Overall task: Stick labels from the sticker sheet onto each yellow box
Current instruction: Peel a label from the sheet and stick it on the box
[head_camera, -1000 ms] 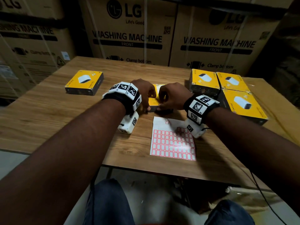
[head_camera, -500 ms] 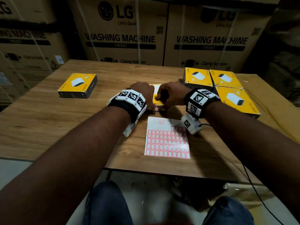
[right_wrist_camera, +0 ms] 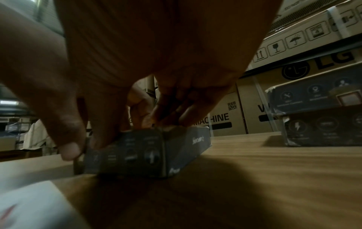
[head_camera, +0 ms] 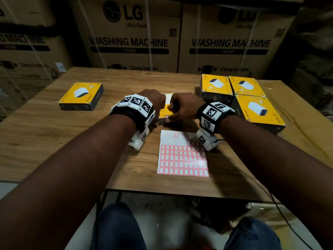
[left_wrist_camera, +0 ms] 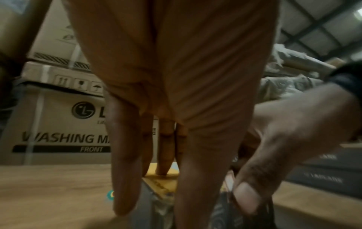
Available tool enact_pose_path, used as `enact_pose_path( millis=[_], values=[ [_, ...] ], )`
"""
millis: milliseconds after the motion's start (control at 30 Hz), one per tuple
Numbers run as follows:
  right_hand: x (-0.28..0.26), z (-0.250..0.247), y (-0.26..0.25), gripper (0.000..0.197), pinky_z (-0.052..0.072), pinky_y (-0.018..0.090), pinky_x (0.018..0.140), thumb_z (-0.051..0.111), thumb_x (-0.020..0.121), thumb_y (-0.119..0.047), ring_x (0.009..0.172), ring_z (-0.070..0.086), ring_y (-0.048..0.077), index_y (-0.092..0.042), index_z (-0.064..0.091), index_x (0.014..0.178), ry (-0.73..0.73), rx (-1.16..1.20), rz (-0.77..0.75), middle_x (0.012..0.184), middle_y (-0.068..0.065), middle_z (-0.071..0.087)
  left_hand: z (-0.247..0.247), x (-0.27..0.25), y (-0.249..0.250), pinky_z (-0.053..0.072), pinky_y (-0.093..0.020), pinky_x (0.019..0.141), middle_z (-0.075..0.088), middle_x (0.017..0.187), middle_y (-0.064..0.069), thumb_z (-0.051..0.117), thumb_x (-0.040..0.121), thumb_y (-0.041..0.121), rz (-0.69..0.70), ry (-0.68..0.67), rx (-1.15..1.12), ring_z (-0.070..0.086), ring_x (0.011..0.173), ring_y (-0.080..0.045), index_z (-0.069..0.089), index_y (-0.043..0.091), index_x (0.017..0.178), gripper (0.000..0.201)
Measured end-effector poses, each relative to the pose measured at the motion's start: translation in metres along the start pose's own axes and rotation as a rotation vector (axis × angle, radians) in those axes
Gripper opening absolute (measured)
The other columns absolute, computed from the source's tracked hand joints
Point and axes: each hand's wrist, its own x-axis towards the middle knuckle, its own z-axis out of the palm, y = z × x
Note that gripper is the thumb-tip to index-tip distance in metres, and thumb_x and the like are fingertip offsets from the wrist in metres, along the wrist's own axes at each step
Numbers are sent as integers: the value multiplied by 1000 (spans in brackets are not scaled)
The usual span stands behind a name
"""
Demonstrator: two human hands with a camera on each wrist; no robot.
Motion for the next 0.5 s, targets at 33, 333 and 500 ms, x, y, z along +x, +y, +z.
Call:
enact_pose_path(
  millis=[33,333,500],
  values=[
    [1,1,-1,57,49,33,74,82,63,-56,85,58,16,-21,57,99,0,-18,-1,92,-6,63,-1,0,-3,51,-33,85,62,120,1,92,53,37,7,-23,-9,60,108,-24,58,28,120,76],
    [2,0,0,56,37,26,67,89,58,-38,83,52,16,-22,55,100,-1,-111,-31,98,-3,62,5,8,-3,46,-31,79,67,102,1,56,70,80,-2,38,-48,61,95,-22,63,26,105,65],
    [3,-2,2,58,37,25,68,92,55,-34,83,52,15,-25,51,95,-28,-83,-25,92,-8,57,5,12,3,50,-32,81,67,101,1,66,67,75,-27,84,-12,62,96,-24,65,26,100,59]
  ],
)
